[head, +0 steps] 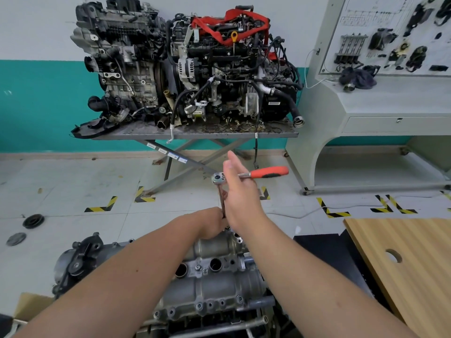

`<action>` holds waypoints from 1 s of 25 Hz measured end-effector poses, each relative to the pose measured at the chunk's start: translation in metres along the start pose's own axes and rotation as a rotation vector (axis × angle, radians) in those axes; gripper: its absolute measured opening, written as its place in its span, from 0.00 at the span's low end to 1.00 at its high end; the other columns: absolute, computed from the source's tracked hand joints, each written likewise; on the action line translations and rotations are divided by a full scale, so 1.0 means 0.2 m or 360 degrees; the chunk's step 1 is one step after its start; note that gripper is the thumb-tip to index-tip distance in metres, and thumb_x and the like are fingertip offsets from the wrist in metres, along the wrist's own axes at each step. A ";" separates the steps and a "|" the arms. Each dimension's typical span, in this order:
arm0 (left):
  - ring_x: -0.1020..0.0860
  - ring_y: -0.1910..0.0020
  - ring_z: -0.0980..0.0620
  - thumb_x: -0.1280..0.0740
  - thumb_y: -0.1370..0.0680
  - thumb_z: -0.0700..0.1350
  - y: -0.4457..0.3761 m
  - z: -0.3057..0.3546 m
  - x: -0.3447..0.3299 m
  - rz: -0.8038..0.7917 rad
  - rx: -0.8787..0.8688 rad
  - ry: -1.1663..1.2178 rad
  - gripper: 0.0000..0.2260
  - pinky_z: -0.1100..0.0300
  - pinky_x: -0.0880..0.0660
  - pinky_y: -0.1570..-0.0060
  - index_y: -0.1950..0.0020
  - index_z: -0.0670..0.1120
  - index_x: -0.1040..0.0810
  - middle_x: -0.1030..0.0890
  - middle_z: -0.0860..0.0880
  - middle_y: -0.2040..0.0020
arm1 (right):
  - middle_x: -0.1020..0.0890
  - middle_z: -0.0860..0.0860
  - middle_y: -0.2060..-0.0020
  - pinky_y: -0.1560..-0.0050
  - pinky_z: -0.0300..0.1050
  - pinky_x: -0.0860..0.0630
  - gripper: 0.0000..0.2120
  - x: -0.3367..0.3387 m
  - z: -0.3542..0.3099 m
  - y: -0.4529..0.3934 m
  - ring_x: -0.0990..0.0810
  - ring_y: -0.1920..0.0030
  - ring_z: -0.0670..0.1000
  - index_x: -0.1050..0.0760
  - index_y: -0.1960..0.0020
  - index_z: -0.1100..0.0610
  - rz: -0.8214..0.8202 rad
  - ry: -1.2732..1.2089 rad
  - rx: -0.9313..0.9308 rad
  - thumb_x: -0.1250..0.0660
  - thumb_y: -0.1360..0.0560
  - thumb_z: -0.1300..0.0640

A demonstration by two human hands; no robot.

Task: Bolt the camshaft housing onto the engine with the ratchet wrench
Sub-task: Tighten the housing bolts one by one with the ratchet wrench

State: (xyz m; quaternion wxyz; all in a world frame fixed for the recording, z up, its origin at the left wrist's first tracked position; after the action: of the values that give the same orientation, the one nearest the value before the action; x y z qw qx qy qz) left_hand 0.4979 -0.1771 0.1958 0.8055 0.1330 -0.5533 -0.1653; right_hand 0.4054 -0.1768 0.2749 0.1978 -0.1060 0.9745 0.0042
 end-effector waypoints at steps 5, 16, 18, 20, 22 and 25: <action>0.28 0.35 0.39 0.46 0.16 0.42 -0.04 0.04 0.03 0.0136 0.0235 -0.0032 0.14 0.45 0.33 0.32 0.35 0.39 0.27 0.25 0.38 0.35 | 0.28 0.43 0.30 0.34 0.47 0.28 0.14 0.09 -0.02 0.02 0.28 0.32 0.52 0.20 0.37 0.50 -0.0087 0.1177 0.1121 0.32 0.21 0.59; 0.27 0.34 0.46 0.53 0.21 0.70 0.03 -0.01 -0.02 -0.0014 0.0023 0.0598 0.33 0.50 0.33 0.33 0.29 0.48 0.28 0.25 0.47 0.31 | 0.28 0.51 0.51 0.59 0.49 0.37 0.22 -0.09 -0.20 -0.06 0.28 0.55 0.55 0.38 0.25 0.48 -0.0853 0.3096 0.0996 0.53 0.16 0.42; 0.23 0.38 0.45 0.53 0.22 0.71 0.04 -0.01 -0.01 0.0087 0.0020 0.0561 0.31 0.51 0.30 0.35 0.41 0.49 0.24 0.20 0.45 0.37 | 0.26 0.49 0.57 0.64 0.47 0.36 0.16 -0.13 -0.23 -0.09 0.24 0.57 0.55 0.29 0.39 0.53 -0.0806 0.2911 0.0647 0.51 0.15 0.47; 0.22 0.42 0.45 0.53 0.20 0.68 0.04 -0.03 0.01 0.0076 0.0088 0.0446 0.30 0.50 0.29 0.39 0.46 0.46 0.23 0.19 0.44 0.41 | 0.20 0.51 0.63 0.66 0.45 0.31 0.13 -0.14 -0.23 -0.10 0.18 0.60 0.56 0.27 0.51 0.57 -0.0644 0.2321 0.0121 0.47 0.16 0.53; 0.23 0.47 0.46 0.53 0.19 0.67 0.05 -0.01 0.01 0.0062 0.0076 0.0307 0.30 0.52 0.30 0.46 0.43 0.45 0.22 0.20 0.47 0.47 | 0.16 0.52 0.67 0.59 0.45 0.28 0.09 -0.12 -0.22 -0.08 0.15 0.62 0.53 0.26 0.51 0.58 -0.0475 0.1432 -0.0396 0.43 0.18 0.57; 0.26 0.57 0.52 0.52 0.18 0.64 0.04 0.00 0.01 0.0045 0.0068 0.0179 0.24 0.53 0.34 0.54 0.53 0.48 0.26 0.24 0.51 0.56 | 0.16 0.50 0.67 0.59 0.43 0.31 0.02 -0.07 -0.18 -0.05 0.15 0.61 0.51 0.32 0.48 0.57 -0.0244 0.0330 -0.0725 0.42 0.18 0.60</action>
State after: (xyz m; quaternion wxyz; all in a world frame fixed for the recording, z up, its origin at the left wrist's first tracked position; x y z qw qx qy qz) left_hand 0.4999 -0.1714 0.2012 0.8345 0.1515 -0.5124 -0.1342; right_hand 0.4055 -0.1855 0.3138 0.0678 -0.2212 0.9526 0.1976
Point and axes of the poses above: each hand's wrist, its own y-axis away from the middle knuckle, its own x-axis out of the back of the hand, z = x × y, the point moved 2 cm from there along -y, towards the middle knuckle
